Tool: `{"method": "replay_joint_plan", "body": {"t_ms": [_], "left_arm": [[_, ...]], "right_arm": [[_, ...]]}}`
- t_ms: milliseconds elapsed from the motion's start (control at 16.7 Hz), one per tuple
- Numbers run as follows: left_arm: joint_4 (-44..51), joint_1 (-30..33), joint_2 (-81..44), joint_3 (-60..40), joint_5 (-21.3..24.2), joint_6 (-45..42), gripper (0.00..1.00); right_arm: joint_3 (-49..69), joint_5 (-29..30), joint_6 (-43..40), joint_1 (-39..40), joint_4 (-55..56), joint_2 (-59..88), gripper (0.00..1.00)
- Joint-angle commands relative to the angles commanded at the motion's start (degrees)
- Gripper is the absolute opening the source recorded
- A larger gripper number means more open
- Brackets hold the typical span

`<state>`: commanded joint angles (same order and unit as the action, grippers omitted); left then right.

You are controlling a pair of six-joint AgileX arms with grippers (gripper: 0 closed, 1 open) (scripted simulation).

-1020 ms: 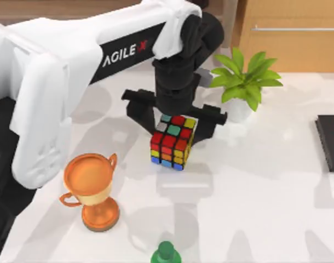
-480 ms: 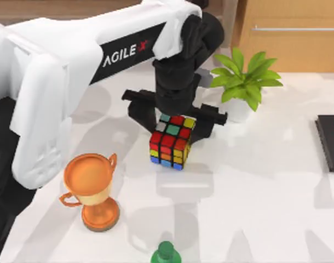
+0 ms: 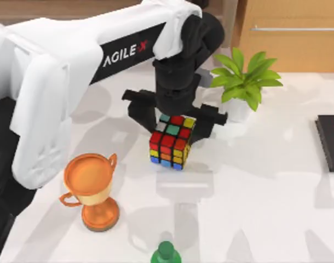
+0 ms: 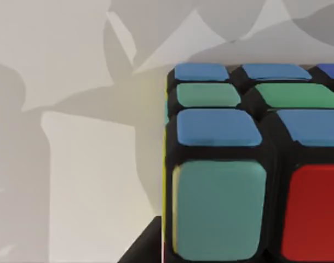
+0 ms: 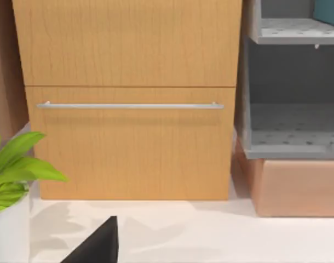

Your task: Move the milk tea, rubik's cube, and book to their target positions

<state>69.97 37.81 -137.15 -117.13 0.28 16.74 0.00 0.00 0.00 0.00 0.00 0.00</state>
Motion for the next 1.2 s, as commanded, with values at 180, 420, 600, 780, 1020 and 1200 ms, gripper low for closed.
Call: {"method": "replay_joint_plan", "body": {"t_ms": [180,420,600,780,1020,1200], "left_arm": [[2.01,0.02,0.04,-1.74,-0.01,0.02,0.00],[6.25,0.04,0.46,-5.76,-0.01,0.04,0.00],[6.43,0.04,0.49,-5.94,-0.01,0.04,0.00],[5.59,-0.20,0.97,-5.50,-0.27,-0.09,0.00],[-2.99,-2.13,9.37,-1.90,-2.53,-0.89,0.00],[-15.12,-4.76,20.31,3.00,-4.54,-2.48,0.00]], "right_arm": [[0.00,0.00,0.00,0.00,0.00,0.00,1.00],[0.00,0.00,0.00,0.00,0.00,0.00,1.00],[0.00,0.00,0.00,0.00,0.00,0.00,1.00],[0.00,0.00,0.00,0.00,0.00,0.00,1.00],[0.00,0.00,0.00,0.00,0.00,0.00,1.00],[0.00,0.00,0.00,0.00,0.00,0.00,1.00]]}}
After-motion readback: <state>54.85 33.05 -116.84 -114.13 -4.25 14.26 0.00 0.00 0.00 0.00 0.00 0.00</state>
